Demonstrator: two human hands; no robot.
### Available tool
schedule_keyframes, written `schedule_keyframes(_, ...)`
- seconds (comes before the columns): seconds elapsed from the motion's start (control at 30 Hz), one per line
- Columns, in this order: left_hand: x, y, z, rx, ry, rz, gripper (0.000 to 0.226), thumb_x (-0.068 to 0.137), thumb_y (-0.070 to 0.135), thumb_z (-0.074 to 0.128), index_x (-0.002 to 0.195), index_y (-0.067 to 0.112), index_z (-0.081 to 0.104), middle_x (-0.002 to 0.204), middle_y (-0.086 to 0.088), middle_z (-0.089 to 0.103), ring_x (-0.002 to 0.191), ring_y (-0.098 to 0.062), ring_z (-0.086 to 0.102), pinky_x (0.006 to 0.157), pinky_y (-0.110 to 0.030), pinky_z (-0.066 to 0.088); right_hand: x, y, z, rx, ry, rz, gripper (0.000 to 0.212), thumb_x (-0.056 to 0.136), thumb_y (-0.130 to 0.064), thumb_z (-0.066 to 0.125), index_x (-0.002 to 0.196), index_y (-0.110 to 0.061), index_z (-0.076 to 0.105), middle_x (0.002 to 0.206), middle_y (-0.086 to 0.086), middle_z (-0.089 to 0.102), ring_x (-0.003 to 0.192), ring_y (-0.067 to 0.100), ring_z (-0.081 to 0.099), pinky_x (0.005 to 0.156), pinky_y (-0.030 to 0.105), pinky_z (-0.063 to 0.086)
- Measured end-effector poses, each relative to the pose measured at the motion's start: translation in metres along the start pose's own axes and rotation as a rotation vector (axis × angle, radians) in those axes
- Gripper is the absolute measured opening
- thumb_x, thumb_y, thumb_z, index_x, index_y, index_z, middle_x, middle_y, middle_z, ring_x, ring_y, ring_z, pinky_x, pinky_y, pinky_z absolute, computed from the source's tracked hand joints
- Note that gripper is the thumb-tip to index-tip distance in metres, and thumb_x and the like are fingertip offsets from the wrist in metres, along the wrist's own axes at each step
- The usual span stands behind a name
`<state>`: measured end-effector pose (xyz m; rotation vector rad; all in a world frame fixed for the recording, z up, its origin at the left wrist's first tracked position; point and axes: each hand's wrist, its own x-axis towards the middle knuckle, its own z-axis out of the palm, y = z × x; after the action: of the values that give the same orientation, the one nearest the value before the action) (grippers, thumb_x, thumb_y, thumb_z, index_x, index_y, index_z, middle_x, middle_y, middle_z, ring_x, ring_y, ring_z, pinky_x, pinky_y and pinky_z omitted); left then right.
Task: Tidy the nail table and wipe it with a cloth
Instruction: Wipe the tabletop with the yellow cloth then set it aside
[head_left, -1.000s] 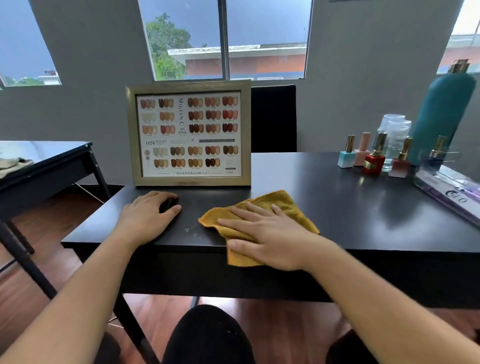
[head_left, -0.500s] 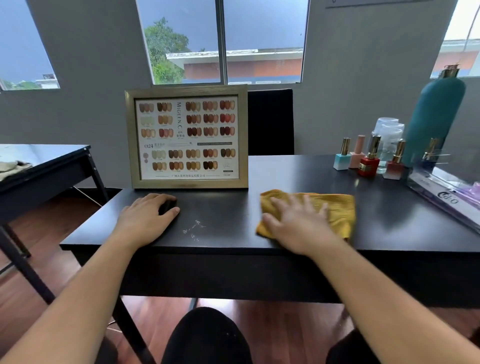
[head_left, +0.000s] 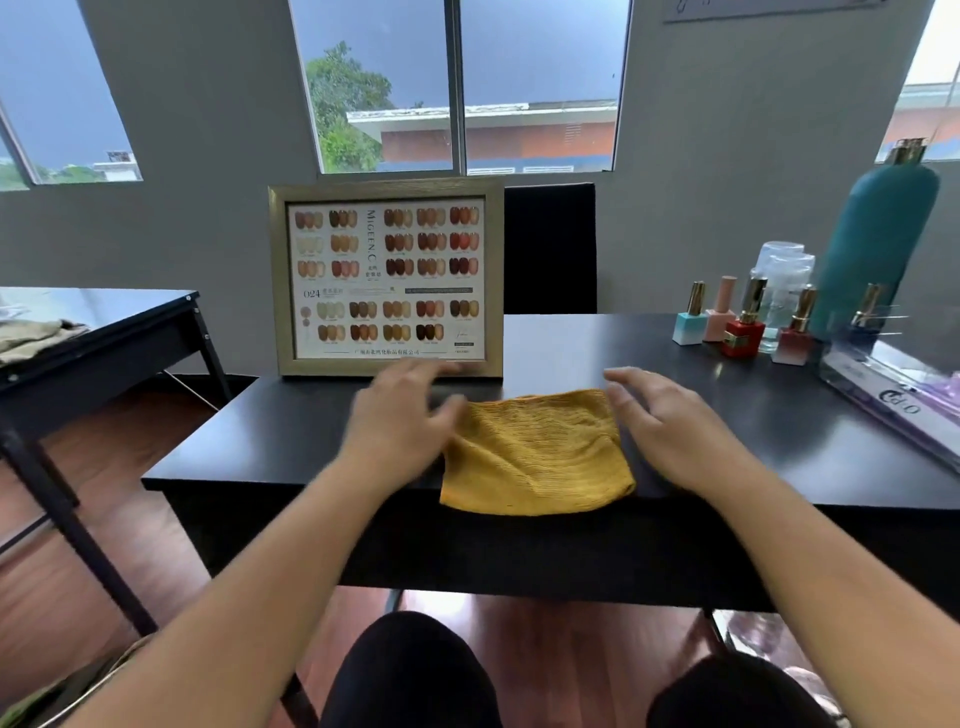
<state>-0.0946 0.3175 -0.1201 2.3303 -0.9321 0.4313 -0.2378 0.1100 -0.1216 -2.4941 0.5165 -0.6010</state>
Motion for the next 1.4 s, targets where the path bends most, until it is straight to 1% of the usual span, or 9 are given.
schedule_keyframes(0.1,-0.006,0.061,0.032,0.066,-0.222,0.13,0.052,0.089,0.052,0.044,0.136,0.03,0.041,0.14,0.004,0.044,0.127,-0.017,0.042,0.103,-0.043,0.038,-0.003,0.012,0.005,-0.09,-0.057,0.031,0.037,0.098,-0.036,0.04,0.131,-0.027,0.052,0.135,-0.003,0.055,0.125,0.017,0.048,0.104,0.039,0.037)
schedule_keyframes(0.23,-0.014,0.089,0.062,0.241,-0.48,0.057,0.067,0.089,0.064,0.023,0.147,0.031,0.017,0.157,0.001,0.016,0.145,-0.021,0.011,0.114,-0.055,0.009,-0.001,0.012,0.009,-0.195,-0.031,0.021,0.036,0.097,-0.028,0.04,0.131,-0.027,0.053,0.137,-0.004,0.054,0.126,0.018,0.047,0.103,0.033,0.035)
schedule_keyframes(0.37,-0.027,0.075,0.064,0.286,-0.388,0.147,0.062,0.089,0.065,0.015,0.146,0.042,0.014,0.158,0.007,0.013,0.146,-0.017,0.008,0.115,-0.05,0.007,-0.001,0.014,0.009,-0.188,-0.017,0.018,0.034,0.097,-0.027,0.04,0.126,-0.03,0.057,0.132,-0.004,0.059,0.121,0.018,0.051,0.101,0.034,0.037)
schedule_keyframes(0.5,-0.021,0.042,0.044,0.273,-0.521,0.208,0.058,0.087,0.069,0.013,0.142,0.054,0.004,0.158,0.017,0.004,0.145,-0.008,0.0,0.118,-0.043,0.004,-0.002,0.014,0.008,-0.185,-0.014,0.02,0.032,0.097,-0.028,0.04,0.125,-0.032,0.056,0.129,-0.002,0.06,0.119,0.02,0.052,0.096,0.032,0.037)
schedule_keyframes(0.8,-0.003,0.026,0.04,0.237,-0.493,-0.199,0.064,0.086,0.071,0.009,0.145,0.046,0.009,0.159,0.005,0.002,0.146,-0.025,-0.001,0.115,-0.054,-0.001,-0.002,0.013,0.009,-0.209,-0.022,0.016,0.033,0.098,-0.024,0.038,0.124,-0.027,0.058,0.131,-0.003,0.058,0.121,0.021,0.05,0.099,0.034,0.035)
schedule_keyframes(0.9,-0.01,0.055,0.053,0.253,-0.493,-0.082,0.069,0.08,0.077,0.004,0.143,0.05,0.012,0.159,0.001,0.005,0.145,-0.031,0.0,0.111,-0.059,-0.001,-0.001,0.014,0.009,-0.222,-0.027,0.006,0.032,0.098,-0.024,0.038,0.123,-0.027,0.059,0.131,-0.003,0.059,0.12,0.021,0.051,0.101,0.036,0.037)
schedule_keyframes(1.03,-0.022,0.048,0.047,0.236,-0.458,0.205,0.052,0.089,0.067,0.016,0.14,0.055,0.019,0.158,0.01,0.014,0.145,-0.017,0.008,0.115,-0.048,0.011,-0.002,0.014,0.008,-0.207,-0.038,-0.001,0.031,0.098,-0.026,0.038,0.12,-0.029,0.06,0.129,-0.005,0.06,0.119,0.019,0.051,0.099,0.035,0.038)
schedule_keyframes(1.13,-0.023,0.019,0.029,0.179,-0.455,0.257,0.049,0.09,0.065,0.02,0.138,0.056,0.02,0.154,0.02,0.019,0.143,-0.006,0.014,0.115,-0.043,0.015,-0.002,0.014,0.008,-0.2,-0.036,-0.001,0.031,0.098,-0.026,0.039,0.12,-0.029,0.061,0.129,-0.008,0.059,0.12,0.018,0.05,0.099,0.034,0.036)
schedule_keyframes(1.4,-0.004,-0.049,0.0,0.324,-0.423,-0.301,0.055,0.087,0.069,0.017,0.14,0.055,0.014,0.158,0.008,0.012,0.145,-0.023,0.008,0.113,-0.06,0.003,0.0,0.014,0.008,-0.219,-0.031,0.011,0.03,0.098,-0.027,0.039,0.12,-0.031,0.06,0.131,-0.008,0.058,0.12,0.018,0.05,0.096,0.034,0.036)
